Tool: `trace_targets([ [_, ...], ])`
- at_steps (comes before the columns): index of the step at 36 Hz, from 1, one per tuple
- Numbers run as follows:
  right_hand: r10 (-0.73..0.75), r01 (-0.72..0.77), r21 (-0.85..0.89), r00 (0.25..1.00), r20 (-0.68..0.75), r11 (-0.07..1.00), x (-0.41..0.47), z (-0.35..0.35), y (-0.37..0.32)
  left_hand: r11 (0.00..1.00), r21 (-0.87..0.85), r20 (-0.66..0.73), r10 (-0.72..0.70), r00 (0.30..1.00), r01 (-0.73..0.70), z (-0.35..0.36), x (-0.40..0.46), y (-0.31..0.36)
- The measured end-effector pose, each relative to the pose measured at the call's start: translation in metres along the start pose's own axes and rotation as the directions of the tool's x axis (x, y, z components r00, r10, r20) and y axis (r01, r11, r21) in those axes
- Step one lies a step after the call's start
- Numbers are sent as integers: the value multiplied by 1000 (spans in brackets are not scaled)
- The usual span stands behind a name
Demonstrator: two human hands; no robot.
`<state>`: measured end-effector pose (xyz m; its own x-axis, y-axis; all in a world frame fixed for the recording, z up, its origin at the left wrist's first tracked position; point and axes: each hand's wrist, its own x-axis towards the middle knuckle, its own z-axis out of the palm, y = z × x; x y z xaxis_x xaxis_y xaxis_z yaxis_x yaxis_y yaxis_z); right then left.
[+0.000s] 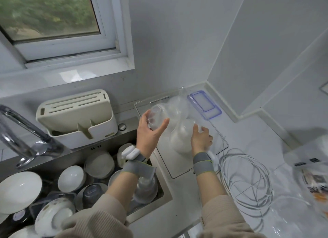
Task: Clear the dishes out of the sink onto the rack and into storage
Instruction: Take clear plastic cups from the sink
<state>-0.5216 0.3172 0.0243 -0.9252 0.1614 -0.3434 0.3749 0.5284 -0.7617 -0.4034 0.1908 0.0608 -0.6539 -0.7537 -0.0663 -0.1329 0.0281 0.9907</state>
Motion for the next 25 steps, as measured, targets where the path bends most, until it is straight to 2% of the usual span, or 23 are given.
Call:
trace_targets([
  [5, -123, 119, -73, 990, -62, 990, 1, -3, 3, 997, 76, 49, 5, 999, -9, 16, 1, 5],
  [8, -194, 187, -110, 979, -60, 976, -1, -1, 1, 983, 170, 69, 51, 996, -62, 26, 1, 7],
  [13, -265, 289, 219, 955, -133, 932, 1, -7, -5, 898, 399, 140, 142, 980, -187, 46, 9, 10],
  [18, -213, 269, 443, 962, -173, 855, 3, -21, -15, 783, 539, 299, 168, 939, -311, 68, 22, 18],
  [21, -259, 280, 482, 959, -110, 831, 3, -26, -16, 731, 575, 385, 155, 910, -368, 82, 26, 19],
  [25, -301, 278, 390, 954, -2, 878, 8, -29, -10, 693, 611, 442, 101, 891, -382, 99, 23, 14],
])
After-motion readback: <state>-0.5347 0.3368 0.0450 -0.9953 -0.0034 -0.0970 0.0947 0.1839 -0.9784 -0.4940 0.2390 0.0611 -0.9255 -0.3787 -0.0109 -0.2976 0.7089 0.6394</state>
